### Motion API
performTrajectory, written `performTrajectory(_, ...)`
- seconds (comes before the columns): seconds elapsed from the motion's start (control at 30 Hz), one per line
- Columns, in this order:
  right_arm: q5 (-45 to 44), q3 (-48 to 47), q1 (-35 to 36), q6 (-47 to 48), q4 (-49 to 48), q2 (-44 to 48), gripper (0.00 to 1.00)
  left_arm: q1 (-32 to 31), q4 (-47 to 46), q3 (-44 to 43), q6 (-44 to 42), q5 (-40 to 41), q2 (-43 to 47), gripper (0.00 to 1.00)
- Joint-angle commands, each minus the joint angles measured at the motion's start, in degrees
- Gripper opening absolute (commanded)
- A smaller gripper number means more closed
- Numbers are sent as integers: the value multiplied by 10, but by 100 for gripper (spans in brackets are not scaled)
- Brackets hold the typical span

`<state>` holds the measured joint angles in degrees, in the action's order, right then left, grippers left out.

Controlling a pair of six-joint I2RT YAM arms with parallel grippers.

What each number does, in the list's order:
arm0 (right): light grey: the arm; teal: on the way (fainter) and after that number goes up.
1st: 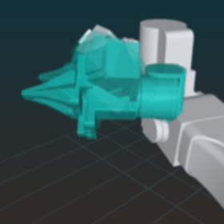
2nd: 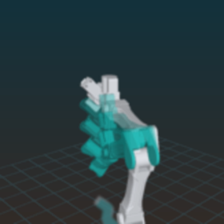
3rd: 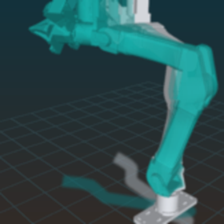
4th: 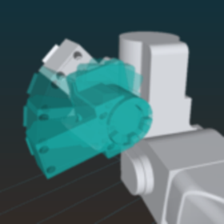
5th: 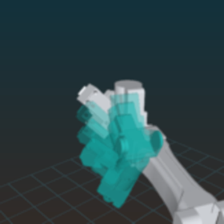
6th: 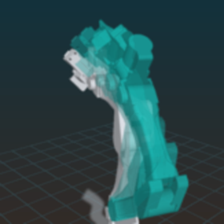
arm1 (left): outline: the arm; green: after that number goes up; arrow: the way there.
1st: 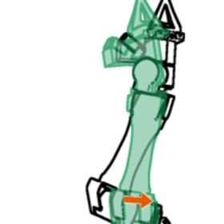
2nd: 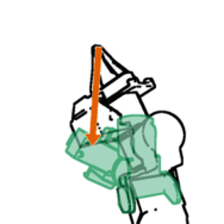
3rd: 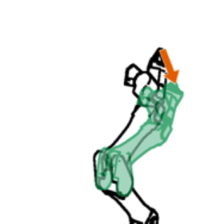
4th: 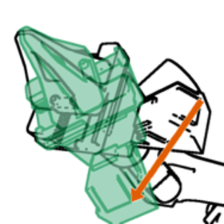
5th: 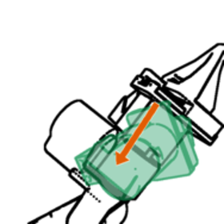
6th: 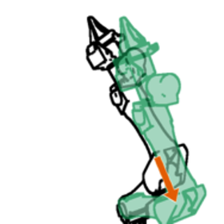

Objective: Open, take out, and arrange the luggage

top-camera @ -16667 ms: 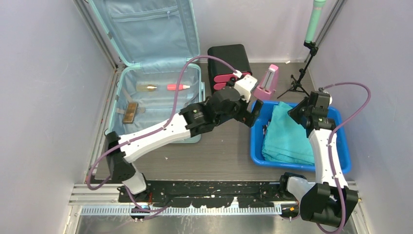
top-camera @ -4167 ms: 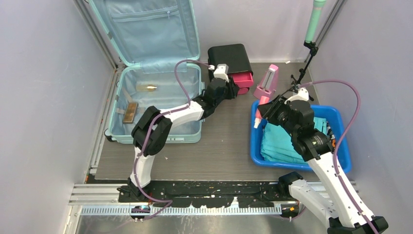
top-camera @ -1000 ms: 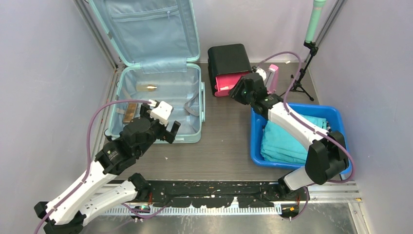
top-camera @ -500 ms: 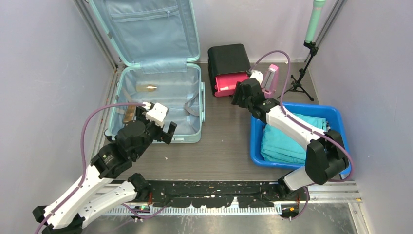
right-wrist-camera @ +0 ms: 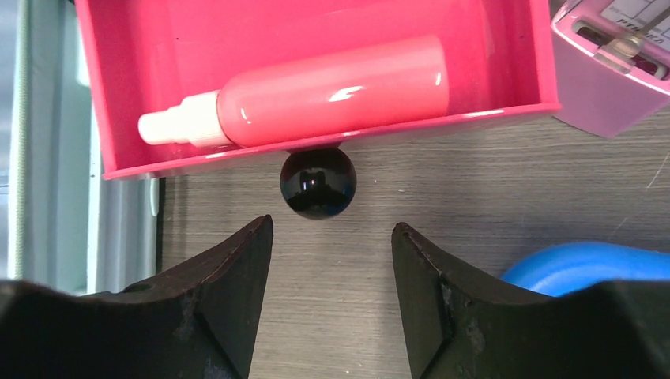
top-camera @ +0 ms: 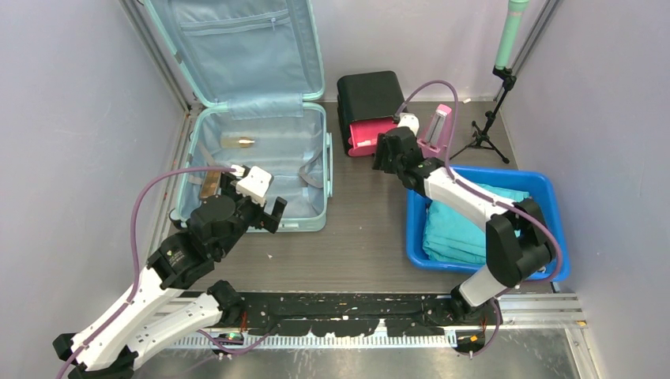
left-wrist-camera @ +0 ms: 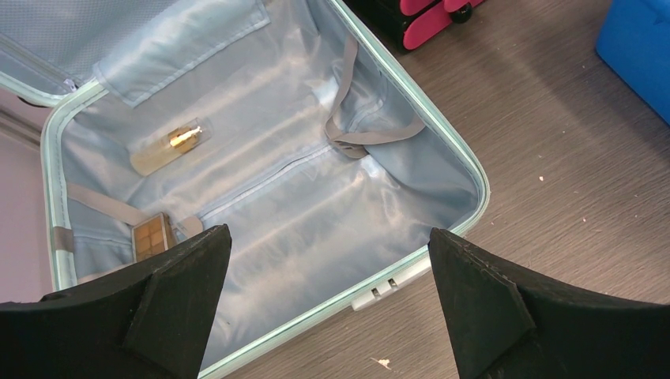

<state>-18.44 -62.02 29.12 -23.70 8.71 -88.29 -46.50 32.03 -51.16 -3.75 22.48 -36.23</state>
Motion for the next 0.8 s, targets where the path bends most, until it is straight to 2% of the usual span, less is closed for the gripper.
performTrajectory(0.0,-17,-41,0,13,-41,-24,62,-1,-26,2,-8,6,6,100)
performTrajectory(0.37,-37,-86,0,47,-93,-51,57,-1,-27,4,-9,11,11,100)
performTrajectory(0.77,-65,-132,0,87,-148,-103,57,-1,-28,5,-8,4,5,100)
